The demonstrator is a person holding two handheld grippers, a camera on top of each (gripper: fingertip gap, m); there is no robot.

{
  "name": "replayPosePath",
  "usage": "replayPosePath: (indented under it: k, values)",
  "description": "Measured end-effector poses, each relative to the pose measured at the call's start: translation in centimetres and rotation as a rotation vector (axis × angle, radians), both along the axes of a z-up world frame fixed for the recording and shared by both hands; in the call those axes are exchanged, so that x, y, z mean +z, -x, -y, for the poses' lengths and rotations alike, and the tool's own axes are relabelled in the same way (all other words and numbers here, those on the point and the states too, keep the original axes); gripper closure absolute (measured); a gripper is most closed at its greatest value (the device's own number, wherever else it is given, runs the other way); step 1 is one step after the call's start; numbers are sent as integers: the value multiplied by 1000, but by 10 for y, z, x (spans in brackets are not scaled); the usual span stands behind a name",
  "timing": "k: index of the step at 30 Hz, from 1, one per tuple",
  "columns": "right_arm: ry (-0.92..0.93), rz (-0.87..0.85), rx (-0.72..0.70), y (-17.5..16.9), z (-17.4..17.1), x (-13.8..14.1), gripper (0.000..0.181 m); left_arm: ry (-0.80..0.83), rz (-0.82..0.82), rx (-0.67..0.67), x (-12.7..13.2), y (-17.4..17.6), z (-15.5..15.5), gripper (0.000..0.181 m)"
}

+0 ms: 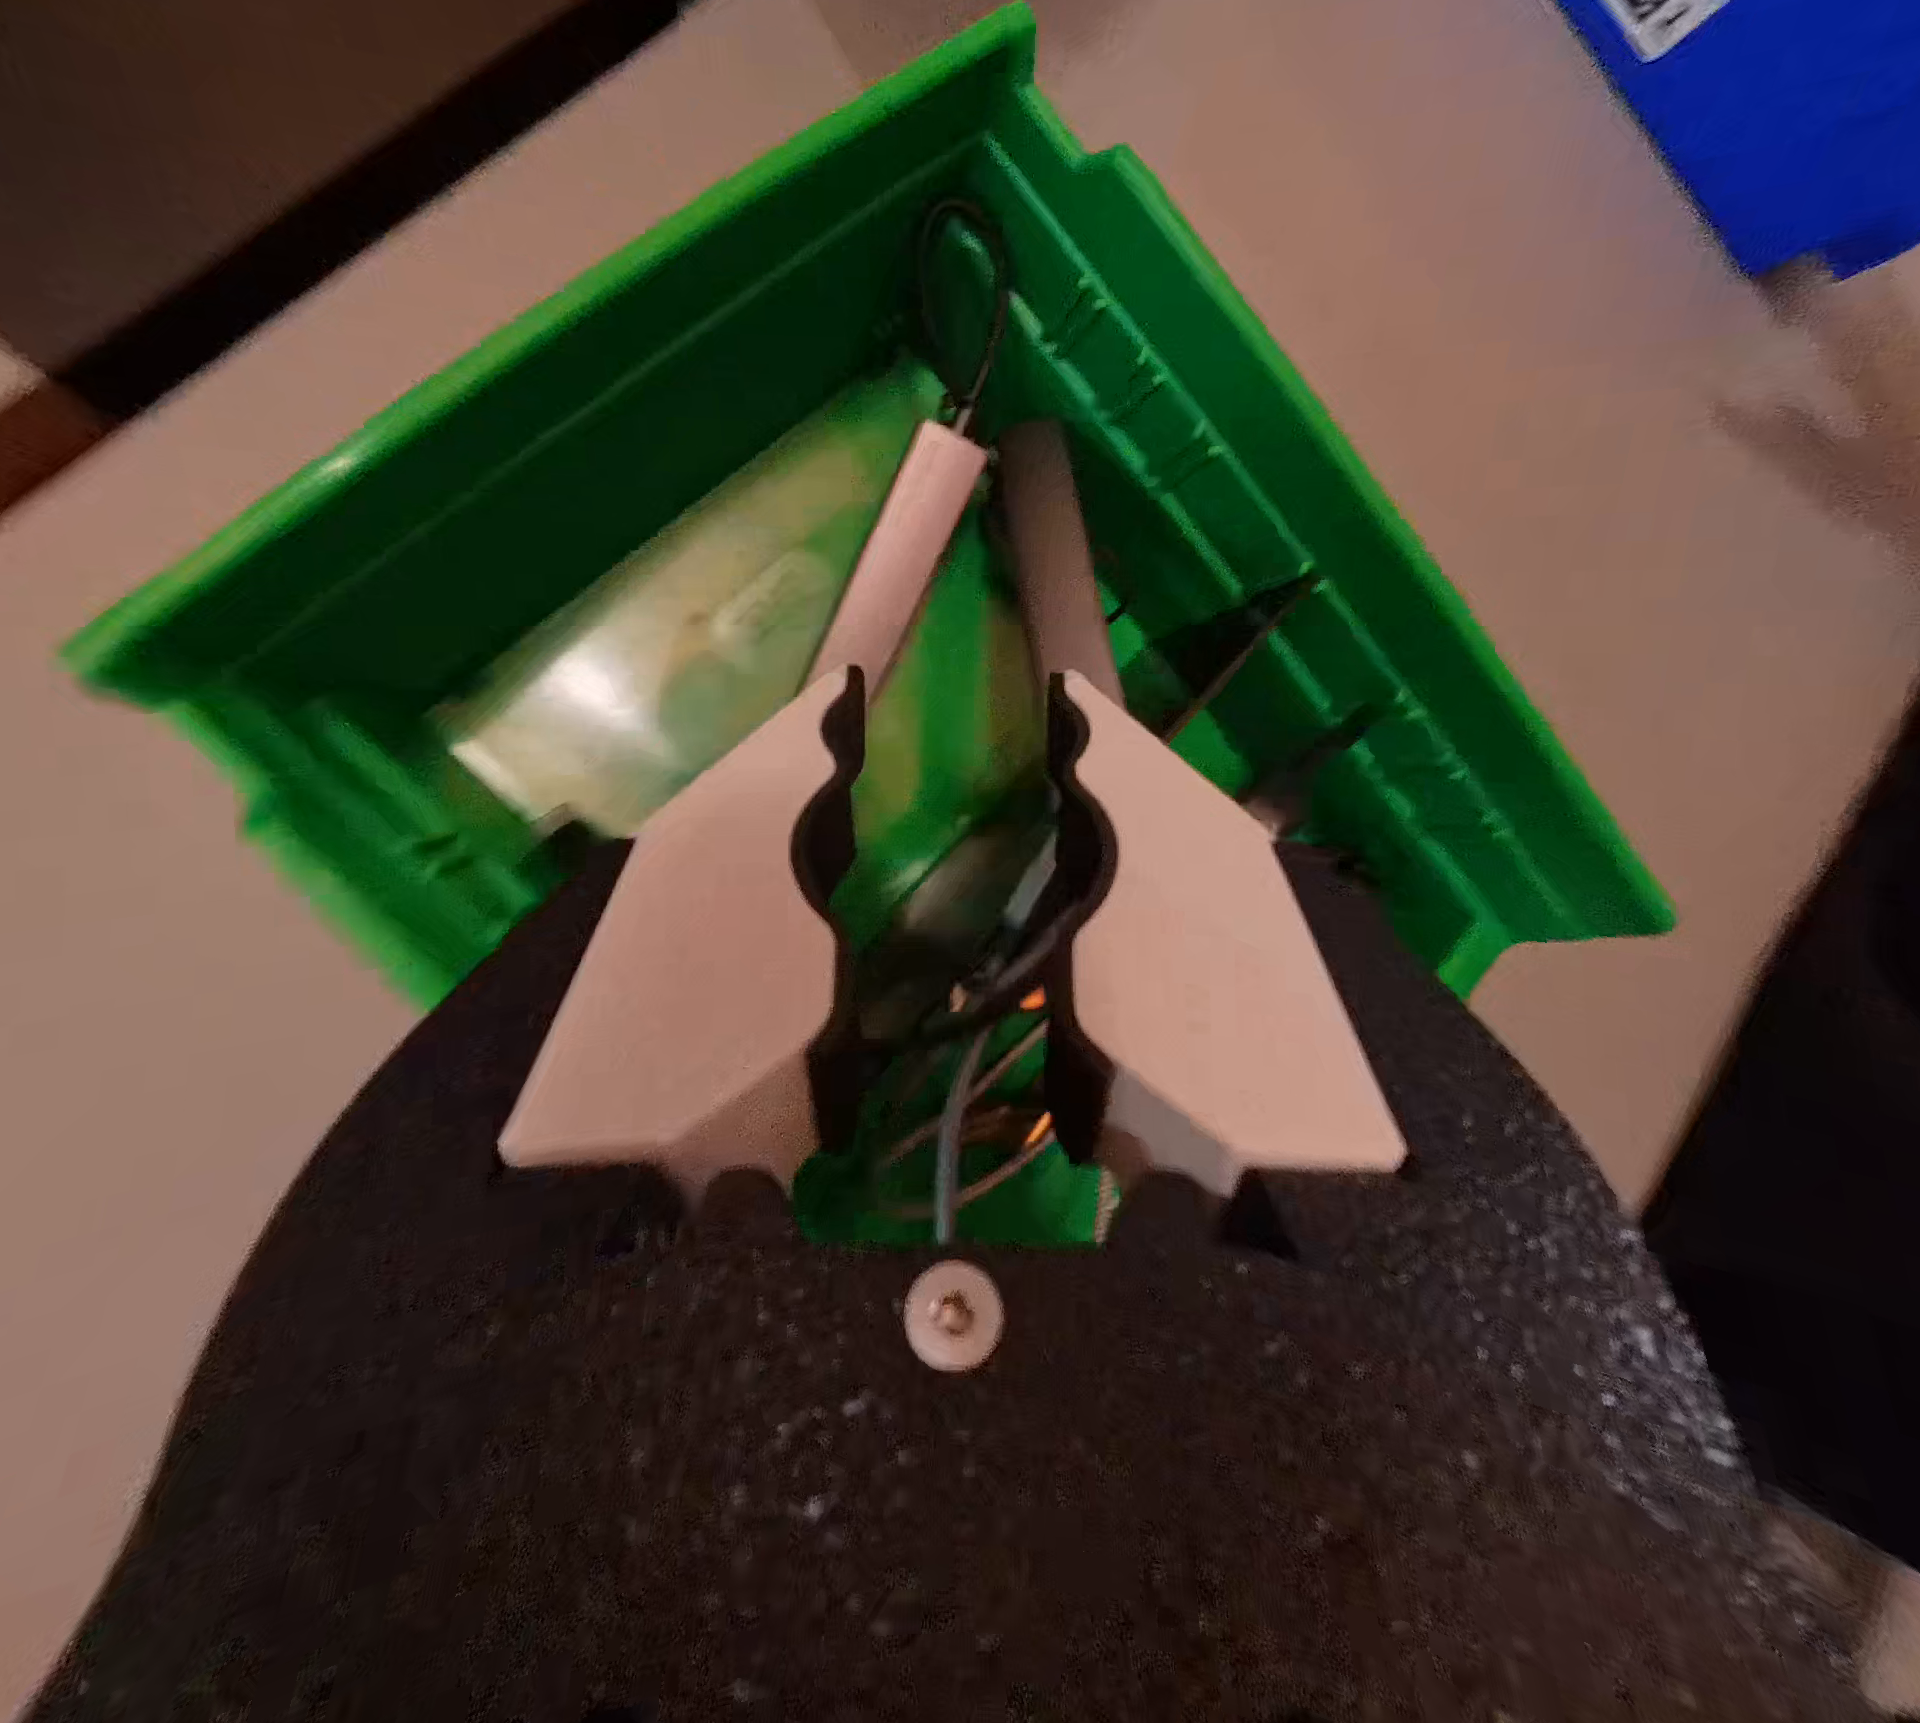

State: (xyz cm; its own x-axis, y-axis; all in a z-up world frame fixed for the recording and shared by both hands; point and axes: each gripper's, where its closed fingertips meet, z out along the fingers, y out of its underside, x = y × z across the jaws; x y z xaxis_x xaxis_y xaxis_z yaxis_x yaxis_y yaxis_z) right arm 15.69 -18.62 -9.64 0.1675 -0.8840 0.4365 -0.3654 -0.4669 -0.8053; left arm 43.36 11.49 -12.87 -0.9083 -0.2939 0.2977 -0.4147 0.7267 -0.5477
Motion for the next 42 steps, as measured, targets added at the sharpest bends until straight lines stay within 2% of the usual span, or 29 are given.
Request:
replayPosePath:
  k: [2,4,7,9,11,13,15,16,18,20,21,22,24,26,28,31,32,35,38,40,42]
  values:
    - [-31,0,-7,14,4,-2,101,-37,-112,-57,-11,10,19,148]
    - [-57,-2,-14,24,7,-5,101,-110,-148,-122,-26,18,30,148]
    - [-57,-15,-54,34,16,-7,101,-262,-205,-154,-47,29,30,143]
    - [-51,-19,-67,35,19,-8,101,-314,-222,-178,-53,38,29,151]
    - [-46,-31,-86,33,21,-9,102,-325,-175,-202,-54,40,29,159]
    - [-25,-32,-108,30,22,-6,102,-297,-14,-198,-44,29,28,160]
    - [-15,-6,-123,25,20,-2,102,-189,179,-118,-13,16,28,161]
    - [-21,8,-122,22,17,0,102,-94,271,-44,11,11,30,161]
    - [-66,45,-113,14,7,6,102,189,460,113,77,16,31,161]
    - [-177,111,-56,1,-16,17,102,538,646,193,145,54,24,161]
    - [-252,150,2,-6,-34,24,101,687,689,180,165,84,22,161]
    - [-337,186,81,-13,-55,32,98,808,699,152,175,116,22,161]
    - [-492,244,248,-25,-100,49,93,992,659,116,172,168,32,162]
    - [-591,267,392,-35,-142,61,87,1102,609,63,152,206,45,162]
    - [-632,255,529,-40,-183,69,83,1198,487,-18,135,233,57,162]
    - [-631,252,667,-43,-226,86,85,1228,209,-166,127,254,67,161]
    - [-611,246,685,-46,-235,89,86,1261,159,-218,127,259,65,161]
    - [-590,207,725,-51,-257,91,104,1386,76,-229,133,253,51,161]
    - [-559,204,766,-45,-268,92,113,1401,100,-253,132,250,43,161]
    - [-603,238,794,-36,-271,100,114,1359,127,-188,127,236,43,161]
    - [-645,287,718,-39,-262,106,114,1354,67,-183,123,235,44,161]
